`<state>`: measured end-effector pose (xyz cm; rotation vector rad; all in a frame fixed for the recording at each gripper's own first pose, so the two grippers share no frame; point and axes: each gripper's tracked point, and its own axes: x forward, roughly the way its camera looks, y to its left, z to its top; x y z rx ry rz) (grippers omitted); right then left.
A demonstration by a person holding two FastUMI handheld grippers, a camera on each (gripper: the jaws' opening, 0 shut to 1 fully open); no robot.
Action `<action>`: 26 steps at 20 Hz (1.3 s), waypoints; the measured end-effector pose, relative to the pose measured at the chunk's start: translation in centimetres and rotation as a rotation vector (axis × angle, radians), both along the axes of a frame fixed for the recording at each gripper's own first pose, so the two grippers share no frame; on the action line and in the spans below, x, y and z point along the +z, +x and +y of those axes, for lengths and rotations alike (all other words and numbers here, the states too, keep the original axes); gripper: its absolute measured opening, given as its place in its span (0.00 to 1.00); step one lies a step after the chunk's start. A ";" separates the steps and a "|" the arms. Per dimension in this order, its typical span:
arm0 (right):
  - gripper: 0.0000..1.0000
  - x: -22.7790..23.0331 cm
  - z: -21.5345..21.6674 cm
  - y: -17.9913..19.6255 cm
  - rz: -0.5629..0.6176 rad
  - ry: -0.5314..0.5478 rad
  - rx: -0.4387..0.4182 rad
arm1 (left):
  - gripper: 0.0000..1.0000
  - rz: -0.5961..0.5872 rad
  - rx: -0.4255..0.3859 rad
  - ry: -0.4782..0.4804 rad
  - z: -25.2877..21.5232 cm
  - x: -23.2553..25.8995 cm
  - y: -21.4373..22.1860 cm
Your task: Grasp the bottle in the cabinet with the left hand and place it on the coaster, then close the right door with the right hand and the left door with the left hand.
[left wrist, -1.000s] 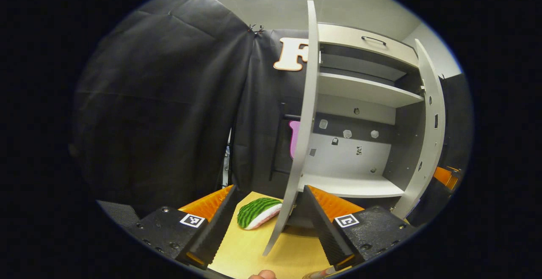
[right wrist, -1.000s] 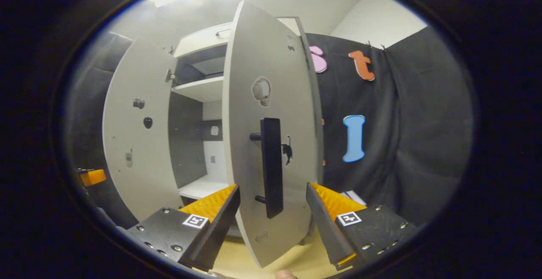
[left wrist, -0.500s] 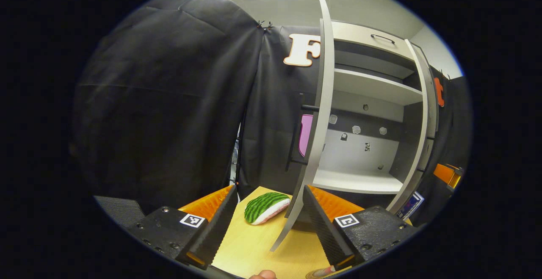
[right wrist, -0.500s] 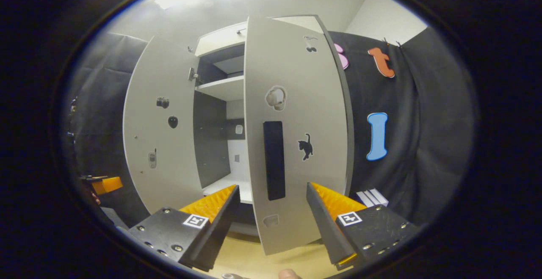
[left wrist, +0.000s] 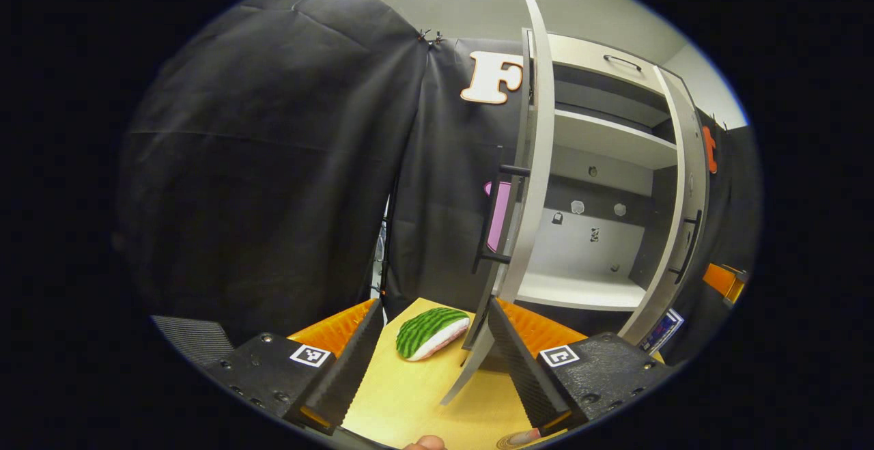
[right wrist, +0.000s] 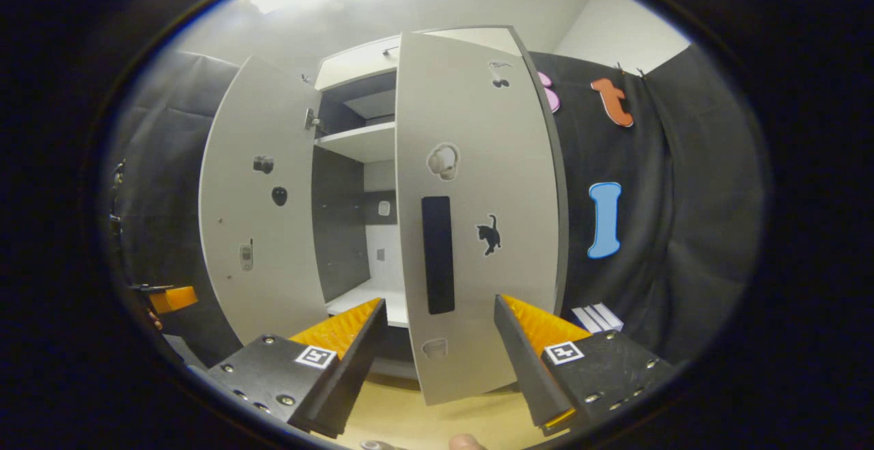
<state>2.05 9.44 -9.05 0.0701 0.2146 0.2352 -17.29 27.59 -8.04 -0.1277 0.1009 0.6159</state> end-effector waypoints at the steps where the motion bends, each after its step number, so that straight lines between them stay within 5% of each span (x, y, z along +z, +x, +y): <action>1: 0.95 -0.1 0.0 -0.2 0.001 -0.002 -0.004 | 0.96 0.001 -0.002 -0.004 0.1 -0.1 0.0; 11: 0.95 -0.2 -0.1 -1.5 -0.001 -0.038 -0.073 | 0.93 -0.043 -0.048 -0.030 2.5 0.5 1.9; 26: 0.95 -1.7 0.3 -5.1 0.019 -0.067 -0.208 | 0.94 -0.007 -0.247 -0.025 2.4 -0.9 5.7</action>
